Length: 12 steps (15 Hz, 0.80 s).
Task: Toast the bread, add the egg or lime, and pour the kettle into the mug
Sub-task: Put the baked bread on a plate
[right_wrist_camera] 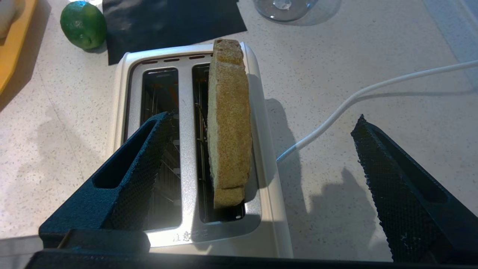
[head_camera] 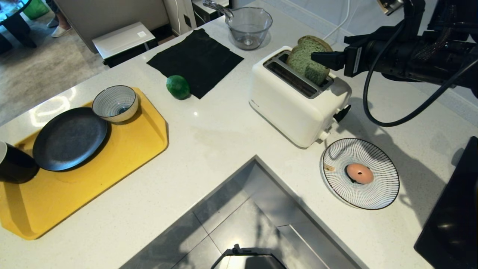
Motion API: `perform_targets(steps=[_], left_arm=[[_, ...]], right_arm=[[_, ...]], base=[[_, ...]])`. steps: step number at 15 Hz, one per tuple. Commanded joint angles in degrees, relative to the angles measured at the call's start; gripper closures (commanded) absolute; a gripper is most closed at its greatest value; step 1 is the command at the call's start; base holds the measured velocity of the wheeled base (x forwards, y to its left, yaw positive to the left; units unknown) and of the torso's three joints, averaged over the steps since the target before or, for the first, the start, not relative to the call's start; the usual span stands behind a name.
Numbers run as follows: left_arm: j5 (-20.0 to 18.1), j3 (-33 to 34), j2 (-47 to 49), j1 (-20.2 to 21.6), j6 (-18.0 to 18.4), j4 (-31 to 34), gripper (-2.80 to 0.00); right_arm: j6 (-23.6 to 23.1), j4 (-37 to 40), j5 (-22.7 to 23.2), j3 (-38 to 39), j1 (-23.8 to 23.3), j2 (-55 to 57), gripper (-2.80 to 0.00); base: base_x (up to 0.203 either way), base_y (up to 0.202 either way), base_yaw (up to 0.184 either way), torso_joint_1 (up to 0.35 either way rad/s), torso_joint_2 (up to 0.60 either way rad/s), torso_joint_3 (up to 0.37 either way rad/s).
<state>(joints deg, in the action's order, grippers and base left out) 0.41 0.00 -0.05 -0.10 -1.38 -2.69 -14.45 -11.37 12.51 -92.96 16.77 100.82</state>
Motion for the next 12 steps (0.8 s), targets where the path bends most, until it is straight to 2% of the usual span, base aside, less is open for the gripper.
perform_targets(steps=[1, 12], left_arm=[[0.04, 0.88, -0.04, 0.01, -0.03, -0.03, 0.00], [0.02, 0.88, -0.04, 0.01, -0.03, -0.03, 0.00]], right_arm=[[-0.05, -0.14, 0.06, -0.61, 0.01, 1.31, -2.80], [-0.05, -0.67, -0.03, -2.22, 0.01, 3.39, -2.80]], base=[[0.000, 0.000, 0.000, 0.000, 0.00, 0.000], [0.000, 0.000, 0.000, 0.000, 0.00, 0.000]])
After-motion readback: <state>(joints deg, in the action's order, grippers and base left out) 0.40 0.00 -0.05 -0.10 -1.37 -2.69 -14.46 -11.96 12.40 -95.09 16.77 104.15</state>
